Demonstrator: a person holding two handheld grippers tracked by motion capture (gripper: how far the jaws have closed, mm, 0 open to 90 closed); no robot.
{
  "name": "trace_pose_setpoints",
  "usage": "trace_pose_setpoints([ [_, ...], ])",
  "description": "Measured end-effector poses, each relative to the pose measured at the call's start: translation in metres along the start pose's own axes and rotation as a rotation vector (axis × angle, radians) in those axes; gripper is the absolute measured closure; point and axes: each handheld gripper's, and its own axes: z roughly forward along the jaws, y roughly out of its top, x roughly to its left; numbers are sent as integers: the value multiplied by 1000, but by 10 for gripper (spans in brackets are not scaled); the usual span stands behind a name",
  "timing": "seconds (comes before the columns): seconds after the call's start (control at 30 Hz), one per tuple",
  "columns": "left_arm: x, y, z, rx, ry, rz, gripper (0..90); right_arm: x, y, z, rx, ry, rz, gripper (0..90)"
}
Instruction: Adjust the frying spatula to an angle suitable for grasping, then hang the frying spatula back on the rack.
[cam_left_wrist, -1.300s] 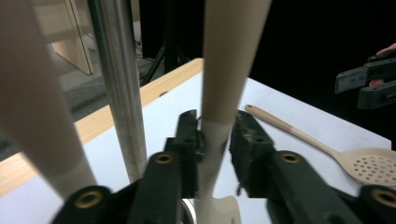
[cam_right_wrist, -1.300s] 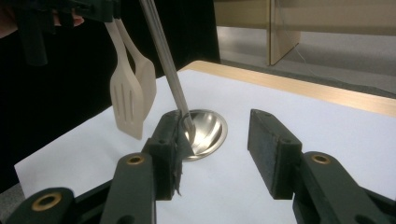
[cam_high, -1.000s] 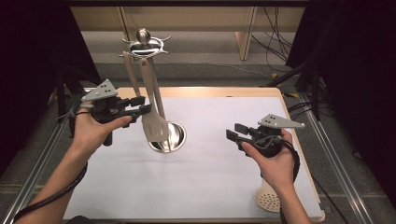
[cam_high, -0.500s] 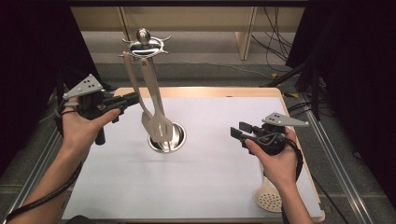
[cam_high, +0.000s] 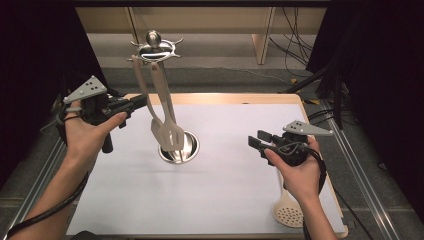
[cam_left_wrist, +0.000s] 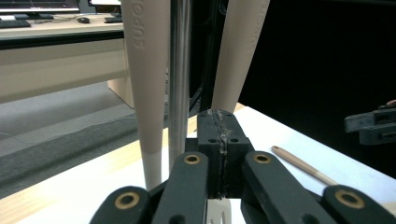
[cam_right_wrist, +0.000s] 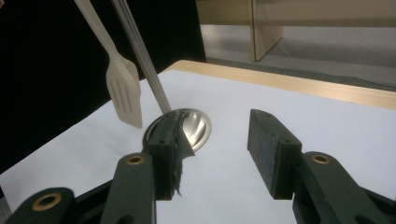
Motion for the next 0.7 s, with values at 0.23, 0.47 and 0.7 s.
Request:
trace_pose_setpoints([
  [0.23,3,9,0,-42,5,-12,891,1,-4,1,17,-8,-4,565],
  [0.47,6,18,3,-84,9,-42,894,-3,-6,-2,36,-41,30,626],
  [0.7,3,31,4,-138,22,-35,894,-6,-11,-5,48,-58,49,657],
])
